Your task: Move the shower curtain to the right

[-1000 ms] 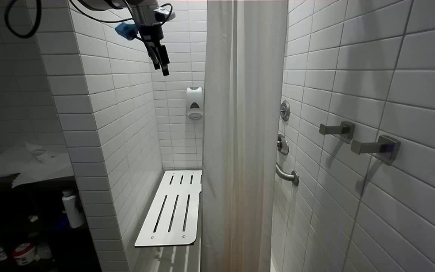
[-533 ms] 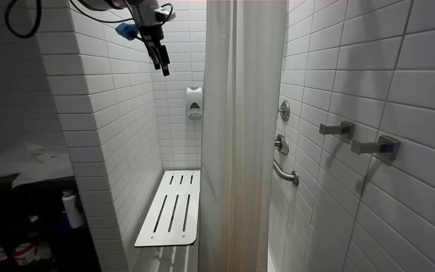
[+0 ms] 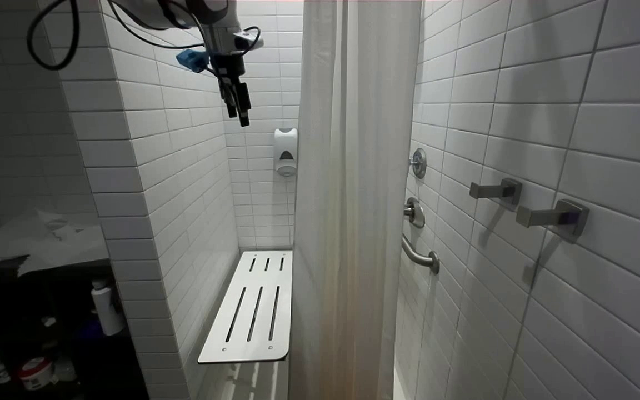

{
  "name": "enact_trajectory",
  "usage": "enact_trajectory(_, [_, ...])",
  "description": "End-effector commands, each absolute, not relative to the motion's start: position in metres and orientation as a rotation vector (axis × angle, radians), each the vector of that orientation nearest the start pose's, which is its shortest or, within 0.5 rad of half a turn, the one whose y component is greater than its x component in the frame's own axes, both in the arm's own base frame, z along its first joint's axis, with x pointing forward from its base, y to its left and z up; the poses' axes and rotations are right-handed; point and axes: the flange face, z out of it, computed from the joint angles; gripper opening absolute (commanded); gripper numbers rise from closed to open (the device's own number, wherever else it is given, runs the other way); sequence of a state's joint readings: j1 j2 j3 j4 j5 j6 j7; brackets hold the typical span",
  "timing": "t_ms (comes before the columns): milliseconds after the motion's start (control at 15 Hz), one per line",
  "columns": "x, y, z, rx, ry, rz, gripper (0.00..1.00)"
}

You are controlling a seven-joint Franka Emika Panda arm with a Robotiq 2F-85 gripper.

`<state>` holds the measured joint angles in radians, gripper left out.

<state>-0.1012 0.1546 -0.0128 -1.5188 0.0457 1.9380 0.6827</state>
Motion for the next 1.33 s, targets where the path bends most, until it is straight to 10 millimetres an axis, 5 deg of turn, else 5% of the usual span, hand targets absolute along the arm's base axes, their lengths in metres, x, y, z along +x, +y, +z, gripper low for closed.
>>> enact_trajectory(0, [0.658, -0.065, 0.580, -2.810, 1.207, -0.347, 1.00])
enact_trajectory(400, [0.701, -0.088, 0.557, -2.823, 1.392, -0.422, 1.00])
enact_trajectory(533, [0.712, -0.098, 0.571, -2.793, 1.461, -0.522, 1.00])
enact_trajectory(1000, [0.722, -0.118, 0.677, -2.801, 1.548, -1.141, 1.00])
enact_trajectory(1267, [0.721, -0.123, 0.701, -2.821, 1.602, -1.354, 1.00])
